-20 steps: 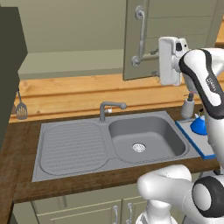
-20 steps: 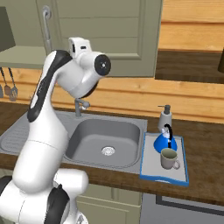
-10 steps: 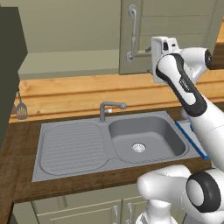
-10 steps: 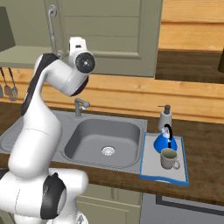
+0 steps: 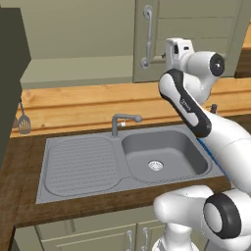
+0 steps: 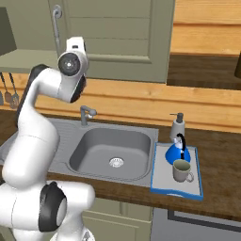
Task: Pick the kettle from the counter and place it on the tray. Then pick the mug from the cabinet and place it on the tray. Then close the cabinet doors.
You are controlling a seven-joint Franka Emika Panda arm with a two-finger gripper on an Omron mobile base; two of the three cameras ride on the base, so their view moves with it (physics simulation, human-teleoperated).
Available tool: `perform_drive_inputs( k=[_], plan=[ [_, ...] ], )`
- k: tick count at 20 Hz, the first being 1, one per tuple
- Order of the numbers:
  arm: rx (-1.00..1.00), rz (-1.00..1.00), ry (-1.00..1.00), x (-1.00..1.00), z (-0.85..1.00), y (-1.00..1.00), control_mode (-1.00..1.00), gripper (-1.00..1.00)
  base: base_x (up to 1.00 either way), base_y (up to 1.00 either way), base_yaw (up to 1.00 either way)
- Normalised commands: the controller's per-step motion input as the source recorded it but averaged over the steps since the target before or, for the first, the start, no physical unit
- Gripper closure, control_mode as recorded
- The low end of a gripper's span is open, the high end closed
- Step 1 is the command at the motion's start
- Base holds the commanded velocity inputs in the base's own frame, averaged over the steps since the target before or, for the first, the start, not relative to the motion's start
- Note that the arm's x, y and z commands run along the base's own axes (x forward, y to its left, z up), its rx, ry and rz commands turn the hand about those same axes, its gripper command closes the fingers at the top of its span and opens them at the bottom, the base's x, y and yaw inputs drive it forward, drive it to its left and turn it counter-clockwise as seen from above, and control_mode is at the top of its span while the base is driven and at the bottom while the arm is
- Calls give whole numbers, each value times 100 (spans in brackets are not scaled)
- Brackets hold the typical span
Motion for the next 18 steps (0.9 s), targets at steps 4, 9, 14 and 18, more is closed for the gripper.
perform_drive_inputs(
  k=[4, 9, 14, 18],
  plan=[
    [0, -16, 9, 3, -1, 0, -100, -100, 0, 0, 0],
    [5, -7, 0, -30, 10, 5, -100, -100, 0, 0, 0],
    [27, -6, -3, -56, 24, 4, -100, -100, 0, 0, 0],
    [31, -10, -4, -69, 18, 3, -100, -100, 0, 0, 0]
  ],
)
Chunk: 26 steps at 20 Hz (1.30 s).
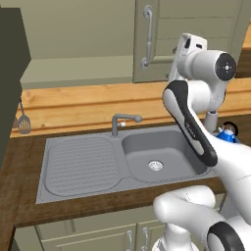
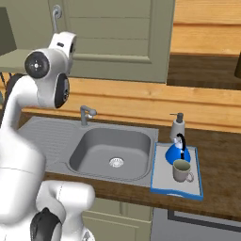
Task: Pick the kettle from the counter and place it on the tray. Then pick the mug from the cabinet and place it on the tray. Then close the cabinet doors.
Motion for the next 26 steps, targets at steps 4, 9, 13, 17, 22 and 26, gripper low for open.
perform_drive_inputs(
  k=[4, 9, 13, 17, 22, 26],
  plan=[
    [47, -26, 0, -86, 13, 1, -100, -100, 0, 0, 0],
    [54, -30, 0, -80, 6, 0, -100, -100, 0, 0, 0],
    [43, -21, -2, -72, 0, 1, -100, -100, 0, 0, 0],
    [35, -16, -1, -60, 0, 3, -100, -100, 0, 0, 0],
    [39, -14, -3, -57, 1, 0, -100, -100, 0, 0, 0],
    [43, -8, 0, -61, 10, 0, -100, -100, 0, 0, 0]
  ],
)
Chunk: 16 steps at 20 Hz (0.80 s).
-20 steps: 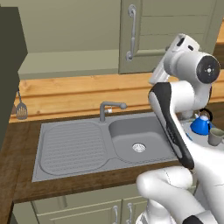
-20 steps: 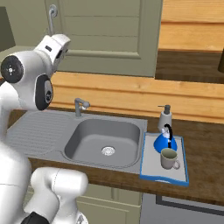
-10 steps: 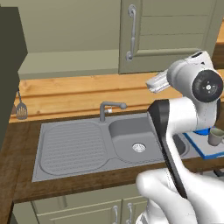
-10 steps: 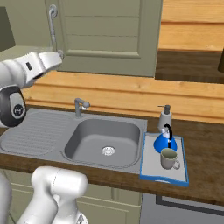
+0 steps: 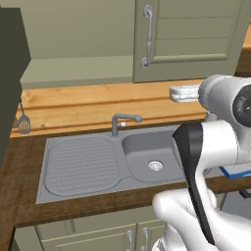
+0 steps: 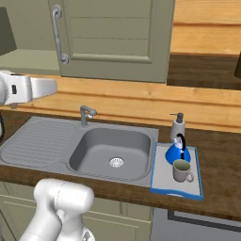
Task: Pick the kettle from the counter and place it on the tray. Then pick the mug from the cabinet and place it on the tray. Then close the cabinet doors.
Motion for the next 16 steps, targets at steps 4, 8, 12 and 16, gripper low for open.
perform_drive_inputs(
  k=[4, 8, 12, 16],
  plan=[
    [37, -6, -7, -60, 9, 9, -100, -100, 0, 0, 0],
    [30, -5, -5, -50, 9, 19, -100, -100, 0, 0, 0],
    [29, -2, -5, -53, 7, 24, -100, -100, 0, 0, 0],
    [21, -1, -11, -48, 1, 42, -100, -100, 0, 0, 0]
  ],
)
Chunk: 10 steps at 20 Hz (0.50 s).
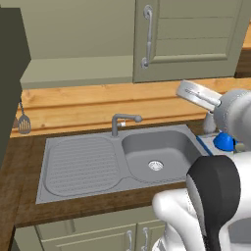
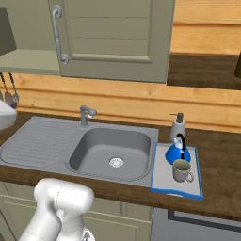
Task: Pick the kettle from the counter and place it on the tray. Then pick the mug from the cabinet and place it on the tray. Then close the cabinet doors.
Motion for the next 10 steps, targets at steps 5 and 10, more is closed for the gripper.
perform_drive_inputs(
  k=[5, 10],
  plan=[
    [10, 0, -8, -27, 0, 63, -100, -100, 0, 0, 0],
    [13, 0, -7, -26, 0, 53, -100, -100, 0, 0, 0]
  ],
)
